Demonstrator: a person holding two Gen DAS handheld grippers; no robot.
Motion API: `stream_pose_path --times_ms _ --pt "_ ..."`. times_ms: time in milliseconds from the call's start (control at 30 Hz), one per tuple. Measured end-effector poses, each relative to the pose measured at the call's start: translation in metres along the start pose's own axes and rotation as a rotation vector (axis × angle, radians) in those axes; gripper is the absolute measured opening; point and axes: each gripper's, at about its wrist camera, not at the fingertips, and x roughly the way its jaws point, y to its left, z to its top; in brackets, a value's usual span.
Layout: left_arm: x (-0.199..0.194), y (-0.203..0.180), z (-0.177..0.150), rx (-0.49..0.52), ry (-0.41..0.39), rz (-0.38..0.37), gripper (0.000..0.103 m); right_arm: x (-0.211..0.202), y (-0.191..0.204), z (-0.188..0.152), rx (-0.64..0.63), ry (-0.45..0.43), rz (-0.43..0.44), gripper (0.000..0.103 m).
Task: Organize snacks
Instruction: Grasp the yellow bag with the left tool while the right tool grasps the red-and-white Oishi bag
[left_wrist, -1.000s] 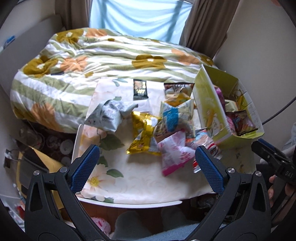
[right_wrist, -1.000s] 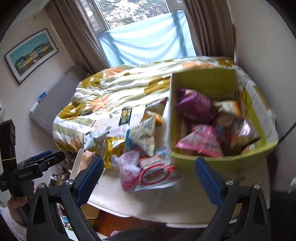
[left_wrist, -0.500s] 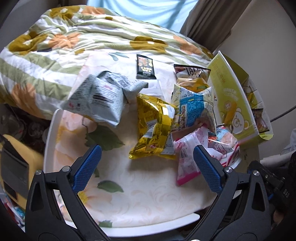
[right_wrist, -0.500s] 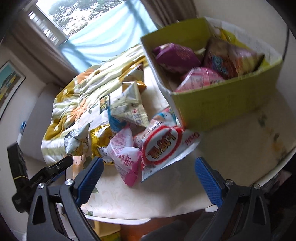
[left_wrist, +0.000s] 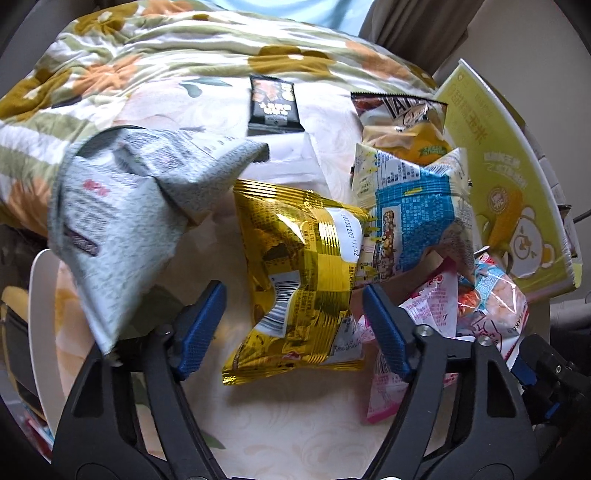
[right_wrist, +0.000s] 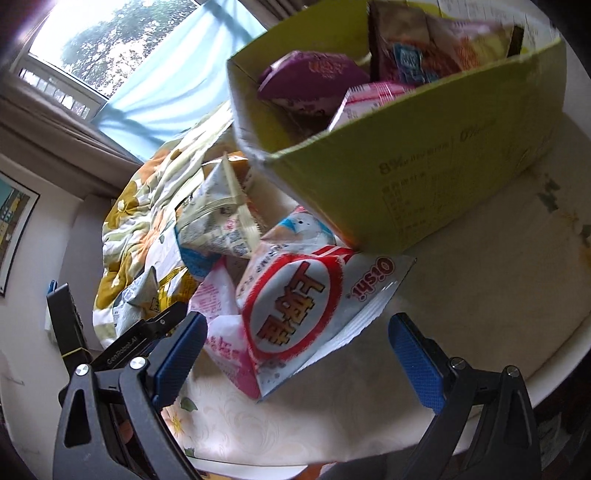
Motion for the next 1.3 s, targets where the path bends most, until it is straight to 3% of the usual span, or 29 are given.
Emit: stream_pose_path --times_ms 67,200,800,867,933,1033,1133,1300 --pt "0.007 -0.002 0.000 0.006 0.024 -0.001 0.056 0.004 -0.004 0.003 0.012 0.008 0.010 0.098" --pt "0.008 -0.003 -0.001 0.025 0.026 0.005 0.053 0.009 -0.012 0.007 0.041 0.023 0.034 0.098" --pt "-0.009 0.003 -0.029 0.074 0.039 0.058 0.051 0.024 -0.035 0.018 0.087 0.054 0.086 0.098" --pt "-0.012 0.006 -0.033 0.070 0.042 0.060 0.051 0.026 -0.038 0.018 0.095 0.061 0.095 0.094" --pt "-0.015 0.010 -0.035 0.066 0.045 0.066 0.051 0.026 -0.039 0.017 0.097 0.066 0.113 0.075" --pt "-0.020 0.013 -0.038 0.066 0.046 0.063 0.050 0.025 -0.038 0.016 0.087 0.066 0.108 0.067" --pt "-0.026 0.013 -0.041 0.071 0.045 0.051 0.045 0.020 -0.035 0.014 0.066 0.058 0.097 0.061" --pt "-0.033 0.014 -0.046 0.077 0.047 0.025 0.041 0.008 -0.026 0.010 0.033 0.026 0.072 0.059"
